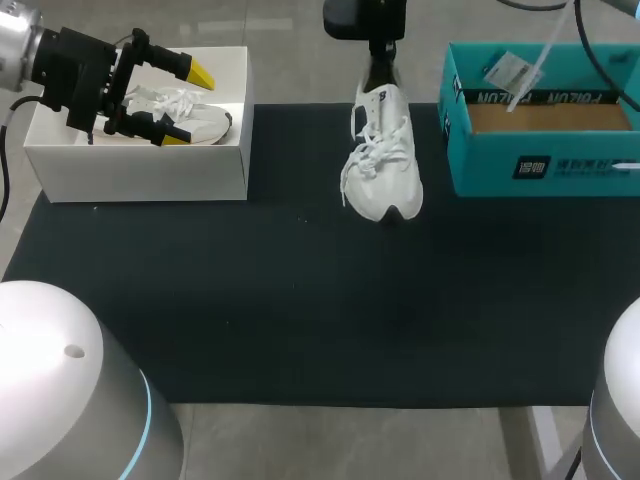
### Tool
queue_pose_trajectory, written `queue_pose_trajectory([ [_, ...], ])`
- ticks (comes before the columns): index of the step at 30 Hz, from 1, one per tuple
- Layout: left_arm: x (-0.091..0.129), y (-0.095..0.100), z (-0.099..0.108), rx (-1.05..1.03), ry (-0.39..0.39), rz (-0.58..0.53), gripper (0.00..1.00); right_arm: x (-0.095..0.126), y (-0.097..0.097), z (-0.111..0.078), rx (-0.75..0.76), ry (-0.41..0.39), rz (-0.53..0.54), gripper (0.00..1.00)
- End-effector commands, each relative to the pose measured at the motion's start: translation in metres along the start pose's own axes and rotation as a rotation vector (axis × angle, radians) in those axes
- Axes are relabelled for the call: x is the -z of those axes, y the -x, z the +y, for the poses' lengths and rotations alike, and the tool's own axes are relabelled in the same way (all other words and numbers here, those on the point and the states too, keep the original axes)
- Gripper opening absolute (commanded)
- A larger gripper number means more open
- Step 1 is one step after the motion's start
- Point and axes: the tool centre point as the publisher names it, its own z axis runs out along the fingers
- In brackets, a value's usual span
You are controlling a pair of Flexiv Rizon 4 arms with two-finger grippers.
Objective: Take the shoe out of the shoebox, open the shoe tongue, remove and reinsert the insole, then place the shoe into the shoebox
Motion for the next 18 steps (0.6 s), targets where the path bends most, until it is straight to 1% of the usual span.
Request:
queue_pose_trajectory([
  [1, 0.000, 0.001, 0.001, 0.000, -0.002, 0.005, 1.00, 0.033, 0.019, -0.016, -0.007, 0.046, 0.027, 0.00],
  [6, 0.000, 0.001, 0.001, 0.000, -0.002, 0.005, 1.00, 0.063, 0.044, -0.031, -0.023, 0.076, 0.034, 0.00],
  [10, 0.000, 0.001, 0.001, 0.000, -0.002, 0.005, 1.00, 0.086, 0.064, -0.039, -0.016, 0.097, 0.008, 0.00],
  [14, 0.000, 0.001, 0.001, 0.000, -0.002, 0.005, 1.00, 0.102, 0.077, -0.042, 0.005, 0.071, -0.038, 0.00],
  [16, 0.000, 0.001, 0.001, 0.000, -0.002, 0.005, 1.00, 0.108, 0.081, -0.043, 0.012, 0.061, -0.053, 0.00],
  [17, 0.000, 0.001, 0.001, 0.000, -0.002, 0.005, 1.00, 0.110, 0.083, -0.044, 0.007, 0.035, -0.072, 0.00],
  [18, 0.000, 0.001, 0.001, 0.000, -0.002, 0.005, 1.00, 0.110, 0.083, -0.044, 0.007, 0.035, -0.072, 0.00],
])
